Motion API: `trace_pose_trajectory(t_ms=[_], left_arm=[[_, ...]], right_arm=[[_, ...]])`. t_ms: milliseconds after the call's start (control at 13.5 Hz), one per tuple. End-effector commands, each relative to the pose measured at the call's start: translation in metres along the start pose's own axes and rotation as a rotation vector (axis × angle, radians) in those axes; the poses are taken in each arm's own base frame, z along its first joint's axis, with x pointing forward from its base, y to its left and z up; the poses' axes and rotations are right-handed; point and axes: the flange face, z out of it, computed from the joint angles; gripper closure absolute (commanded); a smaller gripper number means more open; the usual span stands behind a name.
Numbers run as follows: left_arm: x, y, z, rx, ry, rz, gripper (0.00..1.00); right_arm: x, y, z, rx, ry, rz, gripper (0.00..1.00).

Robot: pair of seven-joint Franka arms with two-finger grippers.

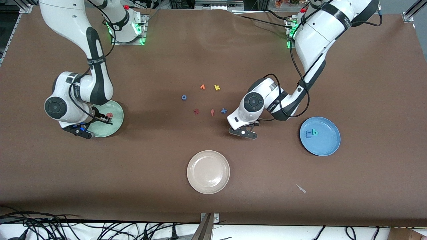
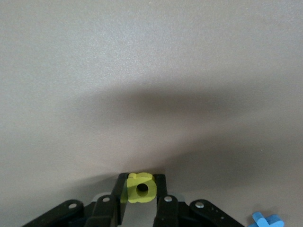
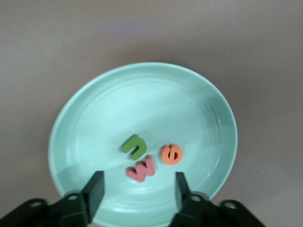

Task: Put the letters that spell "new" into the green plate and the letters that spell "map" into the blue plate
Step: 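Place the yellow d on the blue plate while the right gripper withdraws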

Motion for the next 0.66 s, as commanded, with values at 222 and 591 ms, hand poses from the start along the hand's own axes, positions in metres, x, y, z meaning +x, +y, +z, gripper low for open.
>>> trace_pose_trajectory(t_ms=[222,591], left_arm=[[0.015,-0.084,-0.07,0.059,-0.054,0.026,1.0],[0.01,-0.206,-0.109,0.063,-0.189,0.141,1.0]], right_arm=[[0.008,-0.021,-0.17,0.129,0.135,-0.1,0.0],[0.015,-0.027,-0.282,0.142,0.289,-0.132,0.0]])
